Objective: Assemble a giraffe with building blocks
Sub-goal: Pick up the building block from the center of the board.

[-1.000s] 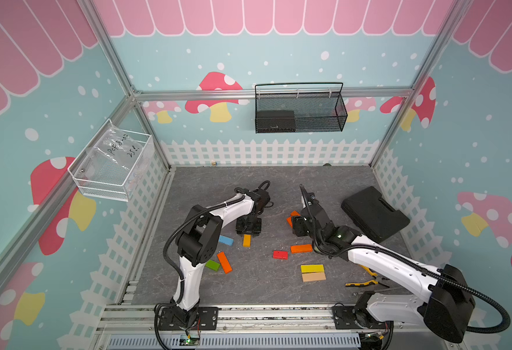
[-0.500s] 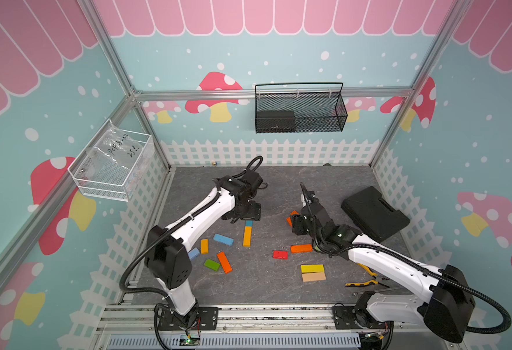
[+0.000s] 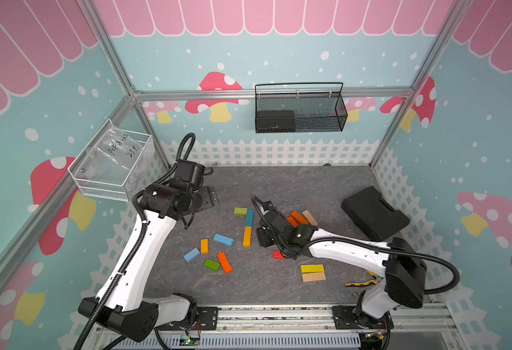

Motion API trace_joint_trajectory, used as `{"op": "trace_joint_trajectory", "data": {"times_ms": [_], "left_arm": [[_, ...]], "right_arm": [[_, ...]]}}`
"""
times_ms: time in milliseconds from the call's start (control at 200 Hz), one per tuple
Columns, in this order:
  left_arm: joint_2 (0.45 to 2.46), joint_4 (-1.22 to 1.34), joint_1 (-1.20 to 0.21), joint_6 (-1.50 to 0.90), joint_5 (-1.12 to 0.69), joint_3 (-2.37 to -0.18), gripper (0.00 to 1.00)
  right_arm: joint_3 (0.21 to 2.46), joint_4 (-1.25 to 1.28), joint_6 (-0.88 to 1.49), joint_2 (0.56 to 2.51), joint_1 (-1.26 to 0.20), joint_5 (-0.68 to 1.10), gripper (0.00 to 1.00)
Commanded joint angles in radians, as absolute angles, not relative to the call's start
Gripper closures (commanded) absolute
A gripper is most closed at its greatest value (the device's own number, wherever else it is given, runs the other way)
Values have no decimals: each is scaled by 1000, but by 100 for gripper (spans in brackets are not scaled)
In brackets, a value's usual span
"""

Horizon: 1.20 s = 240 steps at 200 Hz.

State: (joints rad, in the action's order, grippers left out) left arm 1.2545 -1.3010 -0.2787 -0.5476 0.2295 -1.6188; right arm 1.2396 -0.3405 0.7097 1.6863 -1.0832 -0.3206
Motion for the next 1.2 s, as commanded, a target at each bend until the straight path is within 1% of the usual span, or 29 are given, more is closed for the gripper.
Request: {"op": "trace_joint_trajectory", "data": {"times_ms": [0, 190, 490, 710, 1061, 1196], "left_arm": [[1203, -1302, -260, -577, 245, -1601, 6], [1139, -1290, -237, -586, 213, -1578, 6], [1097, -1280, -201, -568, 162, -1558, 6], [1081, -1270, -177, -555, 128, -1537, 6], [1078, -1261, -158, -552, 107, -1532, 6], [1080, -1257, -154, -552, 109, -1532, 6]], "right_arm": [[1391, -459, 769, 1834, -1172, -323, 30], [1683, -586, 787, 2113, -1270, -282, 30], [1947, -727, 809, 2343, -1281, -248, 28], [1960, -749, 828, 2365, -1277, -253, 29], [1957, -754, 833, 2297, -1267, -267, 29], [1971, -765, 839, 2310, -1241, -247, 30]]}}
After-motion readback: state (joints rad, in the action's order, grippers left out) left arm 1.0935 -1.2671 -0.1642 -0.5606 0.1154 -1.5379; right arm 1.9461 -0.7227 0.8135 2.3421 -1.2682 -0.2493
